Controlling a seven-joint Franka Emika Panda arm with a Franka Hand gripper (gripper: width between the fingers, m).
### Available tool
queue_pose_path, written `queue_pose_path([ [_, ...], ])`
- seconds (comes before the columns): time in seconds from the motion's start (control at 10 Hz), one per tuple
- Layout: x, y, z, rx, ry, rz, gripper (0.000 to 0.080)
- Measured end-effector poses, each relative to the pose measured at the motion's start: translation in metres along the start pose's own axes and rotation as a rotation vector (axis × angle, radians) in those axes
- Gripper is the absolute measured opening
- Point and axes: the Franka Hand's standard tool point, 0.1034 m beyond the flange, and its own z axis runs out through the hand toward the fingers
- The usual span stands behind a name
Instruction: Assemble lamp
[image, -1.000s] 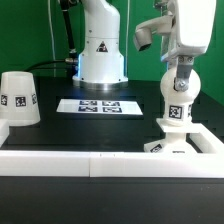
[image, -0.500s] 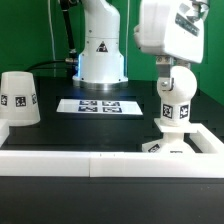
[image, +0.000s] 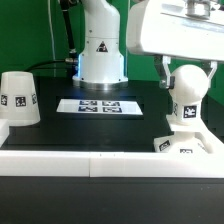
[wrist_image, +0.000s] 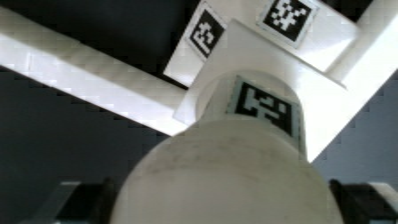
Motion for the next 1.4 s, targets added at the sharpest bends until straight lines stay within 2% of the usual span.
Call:
queue_pose_path([
  [0.6,0.001,0.004,-0.001,0.001,0.019,0.367,0.058],
  [0.9,-0.009,-0.004,0.003,-0.002,0.016,0.688,0.058],
  [1.2,-0.012,-0.01,0.004,0.019,-0.048,1.014,0.058],
  [1.4,-0.012,-0.007,0.004,0.045,-0.107,1.222,0.058],
])
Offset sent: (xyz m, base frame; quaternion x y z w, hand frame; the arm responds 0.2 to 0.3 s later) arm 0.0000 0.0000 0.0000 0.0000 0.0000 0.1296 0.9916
